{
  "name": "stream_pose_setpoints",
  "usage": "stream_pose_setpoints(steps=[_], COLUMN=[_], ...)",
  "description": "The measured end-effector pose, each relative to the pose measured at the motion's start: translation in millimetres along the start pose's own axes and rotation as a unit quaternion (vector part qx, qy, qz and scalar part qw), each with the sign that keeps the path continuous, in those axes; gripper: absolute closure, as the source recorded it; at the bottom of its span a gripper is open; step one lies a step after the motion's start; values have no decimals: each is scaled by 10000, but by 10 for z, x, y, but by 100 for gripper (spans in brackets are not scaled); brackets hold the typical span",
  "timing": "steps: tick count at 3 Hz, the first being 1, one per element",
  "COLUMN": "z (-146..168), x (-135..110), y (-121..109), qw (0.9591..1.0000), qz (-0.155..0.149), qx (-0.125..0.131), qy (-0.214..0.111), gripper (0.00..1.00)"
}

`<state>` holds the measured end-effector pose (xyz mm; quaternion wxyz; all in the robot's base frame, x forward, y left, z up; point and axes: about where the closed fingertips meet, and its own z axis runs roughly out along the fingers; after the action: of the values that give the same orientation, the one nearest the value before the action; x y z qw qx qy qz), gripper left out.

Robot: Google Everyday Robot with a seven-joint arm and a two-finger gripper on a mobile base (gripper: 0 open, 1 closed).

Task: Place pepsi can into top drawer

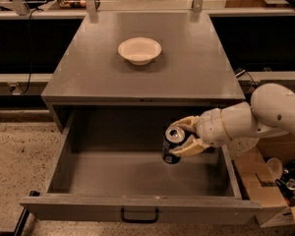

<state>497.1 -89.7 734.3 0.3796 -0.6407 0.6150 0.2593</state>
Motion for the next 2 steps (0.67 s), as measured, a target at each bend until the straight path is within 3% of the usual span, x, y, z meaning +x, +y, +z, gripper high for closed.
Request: stream_pose_setpoints(steps=[1, 2], z=[218, 410], x=[217, 423], y=[-6, -6], qw=[9998, 9996], qz=[-182, -44], qx=[36, -228], qy=[122, 155], gripper=[100, 82])
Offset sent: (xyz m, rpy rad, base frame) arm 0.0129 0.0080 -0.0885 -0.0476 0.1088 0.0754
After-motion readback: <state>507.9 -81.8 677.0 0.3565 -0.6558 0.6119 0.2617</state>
